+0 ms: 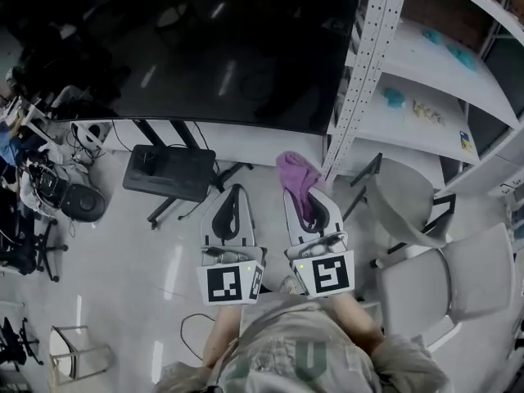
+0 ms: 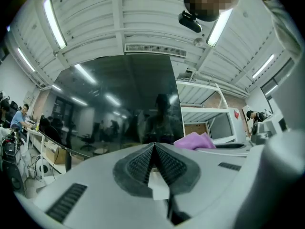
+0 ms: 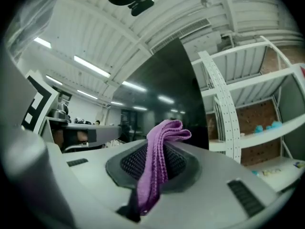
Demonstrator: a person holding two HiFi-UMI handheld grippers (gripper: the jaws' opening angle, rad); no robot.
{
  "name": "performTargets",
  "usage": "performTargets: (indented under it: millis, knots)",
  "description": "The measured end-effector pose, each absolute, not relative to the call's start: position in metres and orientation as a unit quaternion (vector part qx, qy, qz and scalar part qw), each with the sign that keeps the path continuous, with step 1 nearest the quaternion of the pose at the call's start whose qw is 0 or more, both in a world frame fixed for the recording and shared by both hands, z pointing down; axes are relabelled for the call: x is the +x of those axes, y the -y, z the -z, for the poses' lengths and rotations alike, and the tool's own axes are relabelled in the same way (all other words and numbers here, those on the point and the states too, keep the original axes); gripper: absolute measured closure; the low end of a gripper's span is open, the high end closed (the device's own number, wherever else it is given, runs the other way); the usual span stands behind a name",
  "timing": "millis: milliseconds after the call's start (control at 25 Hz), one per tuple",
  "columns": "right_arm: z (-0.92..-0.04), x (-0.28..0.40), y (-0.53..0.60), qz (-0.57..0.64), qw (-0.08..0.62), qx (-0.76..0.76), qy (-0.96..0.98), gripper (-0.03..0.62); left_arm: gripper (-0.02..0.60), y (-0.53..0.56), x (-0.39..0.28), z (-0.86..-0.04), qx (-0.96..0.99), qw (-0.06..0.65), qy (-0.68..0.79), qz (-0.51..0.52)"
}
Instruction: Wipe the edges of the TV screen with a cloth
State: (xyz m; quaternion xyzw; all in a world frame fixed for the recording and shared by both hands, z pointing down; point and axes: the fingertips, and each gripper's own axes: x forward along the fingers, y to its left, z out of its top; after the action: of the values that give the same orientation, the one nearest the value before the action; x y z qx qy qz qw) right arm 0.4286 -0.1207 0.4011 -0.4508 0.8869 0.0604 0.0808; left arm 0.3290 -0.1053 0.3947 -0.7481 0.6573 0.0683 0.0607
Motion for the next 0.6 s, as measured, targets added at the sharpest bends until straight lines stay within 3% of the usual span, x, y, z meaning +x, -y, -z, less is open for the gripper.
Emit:
performTargets:
  millis: [600]
  knots:
    - [-0.405,0.392,0.105,-0.054,0.064,-0.399,-0.913,0.533,0.566,0.09,0.325,-0.39,-0.738,0.083,-0.666,-0.07]
